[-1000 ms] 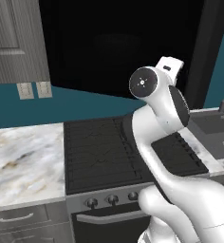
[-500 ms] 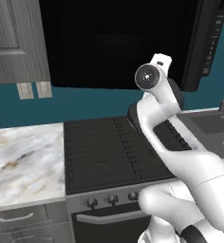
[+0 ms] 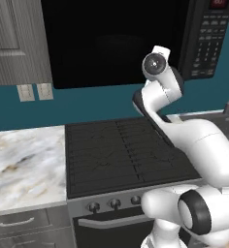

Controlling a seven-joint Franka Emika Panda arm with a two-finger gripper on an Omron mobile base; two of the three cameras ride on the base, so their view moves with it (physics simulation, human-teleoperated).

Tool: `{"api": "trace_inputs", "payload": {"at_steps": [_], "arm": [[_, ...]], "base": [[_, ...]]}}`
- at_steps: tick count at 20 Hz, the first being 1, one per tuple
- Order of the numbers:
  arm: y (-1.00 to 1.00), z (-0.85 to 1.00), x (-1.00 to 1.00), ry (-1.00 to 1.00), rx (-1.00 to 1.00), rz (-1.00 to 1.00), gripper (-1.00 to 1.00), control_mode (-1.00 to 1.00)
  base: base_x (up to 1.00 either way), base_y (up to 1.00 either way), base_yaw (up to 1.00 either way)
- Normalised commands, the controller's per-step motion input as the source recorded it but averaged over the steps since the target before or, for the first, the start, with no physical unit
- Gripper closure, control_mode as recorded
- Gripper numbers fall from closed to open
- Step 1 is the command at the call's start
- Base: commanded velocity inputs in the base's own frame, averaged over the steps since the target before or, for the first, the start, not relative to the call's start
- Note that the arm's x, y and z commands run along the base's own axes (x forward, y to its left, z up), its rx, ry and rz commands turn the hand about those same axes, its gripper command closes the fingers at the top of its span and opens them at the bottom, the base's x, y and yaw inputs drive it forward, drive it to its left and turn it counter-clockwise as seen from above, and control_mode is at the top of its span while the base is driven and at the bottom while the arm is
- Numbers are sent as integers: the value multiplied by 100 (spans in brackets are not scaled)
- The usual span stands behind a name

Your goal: Pick the tomato from the sink and place it in the bowl. Then pick the bowl and place it in the microwave. Then close the microwave door and press the start button.

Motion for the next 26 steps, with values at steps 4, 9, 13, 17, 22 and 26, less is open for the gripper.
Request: {"api": "trace_inputs", "payload": {"at_steps": [4,9,13,17,22,26], "arm": [[-2,0,70,4,1,13,-100,-100],[-3,-3,-35,0,2,8,-100,-100],[0,-9,-100,-5,0,0,-100,-100],[-45,0,-100,-11,4,16,-100,-100],[-90,0,-90,-10,11,24,-100,-100],[-91,0,-30,-13,6,31,-100,-100]], "base": [[0,0,0],[0,0,0],[0,0,0],[0,0,0],[0,0,0],[0,0,0]]}}
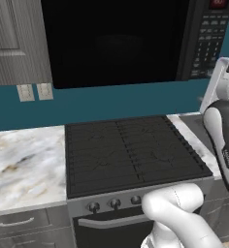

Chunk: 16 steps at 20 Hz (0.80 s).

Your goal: Pick the tomato from the sink and place it in the bowl. Then pick the bowl and place it in the microwave. Then close the microwave door and press the start button.

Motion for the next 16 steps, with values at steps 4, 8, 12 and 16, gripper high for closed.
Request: {"api": "trace_inputs", "payload": {"at_steps": [4,8,12,16], "arm": [[-84,1,-1,-16,0,31,-100,-100],[-38,-9,34,-14,-1,23,-100,-100],[-8,-7,25,-12,-3,10,100,-100],[7,0,25,-5,-3,4,100,-100]], "base": [[0,0,0],[0,0,0],[0,0,0],[0,0,0]]}}
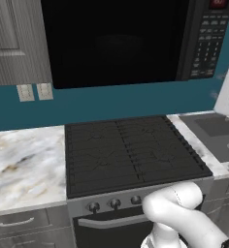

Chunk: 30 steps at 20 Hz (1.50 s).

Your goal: Pick the tomato from the sink and place it in the bowl. Then pick the bowl and place it in the microwave. Then close the microwave door and press the start button.

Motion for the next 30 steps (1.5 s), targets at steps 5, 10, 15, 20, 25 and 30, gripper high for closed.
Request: {"api": "trace_inputs", "payload": {"at_steps": [5,10,15,20,25,30], "arm": [[0,0,43,-2,0,0,100,-100],[0,0,42,-3,0,0,100,-100],[0,0,37,-6,0,0,100,-100],[0,0,39,-5,0,0,100,-100],[-4,-2,25,-5,0,0,100,-100],[-14,-8,21,-2,0,0,100,-100]], "base": [[0,0,0],[0,0,0],[0,0,0],[0,0,0],[0,0,0],[0,0,0]]}}
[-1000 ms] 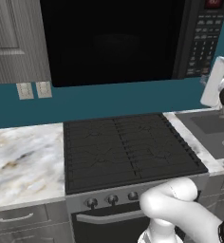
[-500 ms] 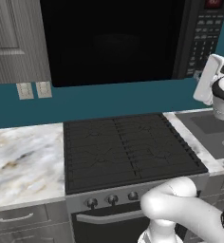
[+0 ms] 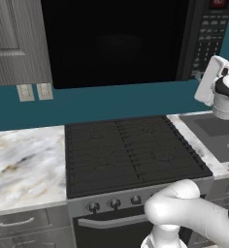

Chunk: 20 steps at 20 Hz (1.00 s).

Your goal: Pick the tomato from the sink and place it in the bowl. Then pick the bowl and place it in the microwave. Then close the microwave door and press the start button.

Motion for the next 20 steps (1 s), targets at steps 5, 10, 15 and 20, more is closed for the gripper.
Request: {"api": "trace_inputs", "payload": {"at_steps": [5,10,15,20], "arm": [[-12,-8,29,-1,0,0,100,-100],[-2,-16,39,0,0,0,100,-100],[0,-20,46,0,0,0,100,-100],[-3,-12,19,0,0,0,100,-100]], "base": [[0,0,0],[0,0,0],[0,0,0],[0,0,0]]}}
